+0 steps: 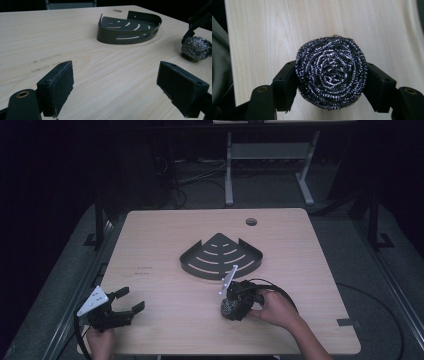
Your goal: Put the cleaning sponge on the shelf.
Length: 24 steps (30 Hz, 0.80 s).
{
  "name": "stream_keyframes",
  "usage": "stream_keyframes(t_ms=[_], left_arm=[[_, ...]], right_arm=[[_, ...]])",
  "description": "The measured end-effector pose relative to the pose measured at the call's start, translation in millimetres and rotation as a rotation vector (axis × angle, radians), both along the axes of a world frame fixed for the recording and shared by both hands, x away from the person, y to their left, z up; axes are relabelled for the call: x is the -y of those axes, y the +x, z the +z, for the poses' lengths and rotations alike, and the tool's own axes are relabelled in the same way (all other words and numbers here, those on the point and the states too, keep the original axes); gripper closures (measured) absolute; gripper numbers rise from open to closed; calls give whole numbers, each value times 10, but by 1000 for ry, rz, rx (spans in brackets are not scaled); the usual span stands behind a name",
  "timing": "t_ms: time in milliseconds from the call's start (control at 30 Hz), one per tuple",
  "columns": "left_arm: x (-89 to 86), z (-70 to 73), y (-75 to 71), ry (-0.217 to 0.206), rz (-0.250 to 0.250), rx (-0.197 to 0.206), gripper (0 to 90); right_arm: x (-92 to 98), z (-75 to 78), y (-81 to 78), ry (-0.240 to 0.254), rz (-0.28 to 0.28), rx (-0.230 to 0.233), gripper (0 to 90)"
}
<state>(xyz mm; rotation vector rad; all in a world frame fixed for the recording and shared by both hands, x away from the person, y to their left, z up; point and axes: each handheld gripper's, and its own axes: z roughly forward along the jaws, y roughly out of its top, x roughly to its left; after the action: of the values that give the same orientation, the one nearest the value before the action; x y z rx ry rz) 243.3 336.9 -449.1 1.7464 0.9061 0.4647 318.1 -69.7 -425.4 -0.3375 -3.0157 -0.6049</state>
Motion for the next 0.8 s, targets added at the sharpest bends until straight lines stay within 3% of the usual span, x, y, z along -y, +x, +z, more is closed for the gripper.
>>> stream_keyframes(t_ms=[233, 800], left_arm=[[-2, 1, -2, -3, 2, 2, 133], [-7, 6, -4, -5, 6, 5, 133]], right_arm=[[-11, 148, 94, 12, -2, 11, 333], [-42, 266, 292, 17, -12, -10, 332]])
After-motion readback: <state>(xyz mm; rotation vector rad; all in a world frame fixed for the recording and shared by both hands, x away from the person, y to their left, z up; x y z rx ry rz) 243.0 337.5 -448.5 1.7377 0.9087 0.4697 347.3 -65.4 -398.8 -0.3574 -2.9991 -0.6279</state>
